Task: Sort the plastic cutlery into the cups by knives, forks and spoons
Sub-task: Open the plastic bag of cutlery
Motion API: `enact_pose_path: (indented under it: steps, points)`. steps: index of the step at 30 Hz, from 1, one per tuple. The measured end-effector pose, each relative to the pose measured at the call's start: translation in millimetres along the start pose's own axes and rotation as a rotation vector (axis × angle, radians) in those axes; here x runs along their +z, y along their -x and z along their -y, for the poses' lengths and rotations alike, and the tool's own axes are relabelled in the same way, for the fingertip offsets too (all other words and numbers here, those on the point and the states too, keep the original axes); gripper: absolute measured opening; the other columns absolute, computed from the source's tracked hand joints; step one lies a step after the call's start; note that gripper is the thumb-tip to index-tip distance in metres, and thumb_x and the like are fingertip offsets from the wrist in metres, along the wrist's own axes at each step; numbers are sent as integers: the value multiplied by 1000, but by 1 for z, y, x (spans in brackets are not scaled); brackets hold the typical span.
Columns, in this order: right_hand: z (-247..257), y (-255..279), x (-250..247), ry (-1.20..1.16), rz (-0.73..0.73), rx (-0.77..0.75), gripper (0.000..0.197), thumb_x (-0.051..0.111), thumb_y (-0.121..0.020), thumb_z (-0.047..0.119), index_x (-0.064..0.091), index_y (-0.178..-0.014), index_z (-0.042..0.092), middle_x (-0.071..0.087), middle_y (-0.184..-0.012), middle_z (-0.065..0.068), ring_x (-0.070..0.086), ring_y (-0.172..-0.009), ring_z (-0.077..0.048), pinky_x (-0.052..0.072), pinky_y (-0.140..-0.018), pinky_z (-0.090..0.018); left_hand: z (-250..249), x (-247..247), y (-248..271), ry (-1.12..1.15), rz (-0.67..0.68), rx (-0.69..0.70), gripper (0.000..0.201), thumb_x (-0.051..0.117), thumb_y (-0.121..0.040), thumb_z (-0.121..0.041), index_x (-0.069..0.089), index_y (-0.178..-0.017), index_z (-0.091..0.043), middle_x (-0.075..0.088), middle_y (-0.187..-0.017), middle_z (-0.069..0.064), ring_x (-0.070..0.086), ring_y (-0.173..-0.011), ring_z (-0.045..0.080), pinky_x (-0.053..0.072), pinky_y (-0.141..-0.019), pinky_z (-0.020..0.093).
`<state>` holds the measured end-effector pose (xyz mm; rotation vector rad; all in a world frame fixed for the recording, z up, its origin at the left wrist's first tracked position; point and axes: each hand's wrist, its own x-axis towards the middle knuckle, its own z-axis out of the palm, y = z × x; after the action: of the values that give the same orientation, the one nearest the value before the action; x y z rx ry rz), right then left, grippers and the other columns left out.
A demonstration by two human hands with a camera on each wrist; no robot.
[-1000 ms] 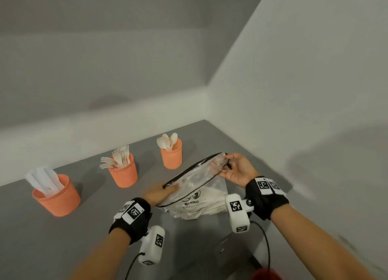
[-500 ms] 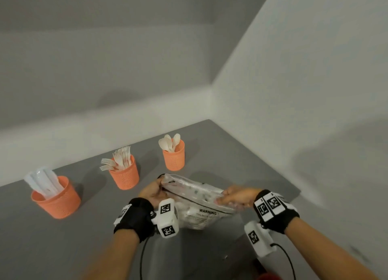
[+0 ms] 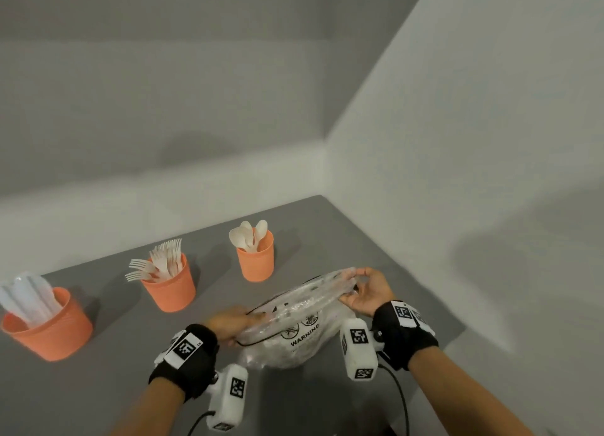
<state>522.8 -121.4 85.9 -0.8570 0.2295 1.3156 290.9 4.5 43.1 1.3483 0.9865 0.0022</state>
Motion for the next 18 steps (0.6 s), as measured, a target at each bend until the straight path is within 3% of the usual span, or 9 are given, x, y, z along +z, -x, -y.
enact_pose_path:
  steps: [3,5,7,9,10,12,13,16,18]
  points:
    - [5,-17,-13,169,38,29,19,52,-79,21,58,-79,3,58,-50,-10,57,-39,-22,52,-43,-23,2,-3,-10,508,-48,-18,33,59,-85,-33,64,-100,-4,70,-90,14,67,-71,21,59,-62,33]
    - [9,-23,-24,625,114,76,37,67,-76,40,67,-83,4,67,-64,-10,63,-54,-20,54,-55,-22,1,-4,-16,705,-113,-69,34,55,-86,-34,61,-92,-1,69,-73,16,67,-58,25,58,-51,35]
    - [8,-20,-32,1207,125,102,59,71,-65,57,65,-101,10,68,-87,-5,63,-71,-13,51,-61,-22,-1,-2,-21,813,-125,-102,41,47,-92,-36,58,-87,3,68,-65,21,67,-52,29,56,-44,38]
    - [4,-22,-38,1602,189,89,52,67,-59,61,62,-90,19,56,-73,4,50,-58,-4,40,-51,-16,-4,7,-26,899,-148,-114,45,41,-95,-36,57,-87,5,68,-64,22,68,-52,30,56,-44,38]
    - [2,-20,-40,1652,226,86,48,67,-59,62,59,-82,21,50,-64,6,45,-51,-3,36,-46,-14,-5,11,-30,941,-153,-118,45,41,-96,-36,57,-90,6,69,-66,23,69,-57,32,57,-51,39]
    - [0,-27,-47,1598,225,58,42,66,-71,58,60,-81,18,54,-56,10,47,-46,-1,36,-42,-14,-7,19,-33,984,-181,-129,45,42,-97,-35,58,-97,7,69,-74,25,67,-74,36,53,-74,46]
    - [2,-30,-49,1429,207,56,32,61,-83,48,61,-83,15,60,-55,10,52,-45,0,40,-43,-14,-7,19,-36,973,-183,-128,46,40,-98,-34,58,-96,8,69,-76,26,67,-75,37,52,-77,47]
    - [12,-36,-52,692,233,32,24,42,-95,17,61,-83,8,72,-74,-5,69,-63,-13,55,-57,-24,-12,23,-32,868,-122,-90,40,40,-96,-22,62,-81,7,69,-65,24,68,-52,32,55,-43,38]
    - [14,-35,-46,390,185,-4,26,40,-91,10,60,-74,6,71,-72,-11,70,-63,-21,57,-56,-29,-15,23,-28,775,-135,-84,32,45,-95,-23,62,-84,2,70,-62,19,68,-48,28,53,-38,33]
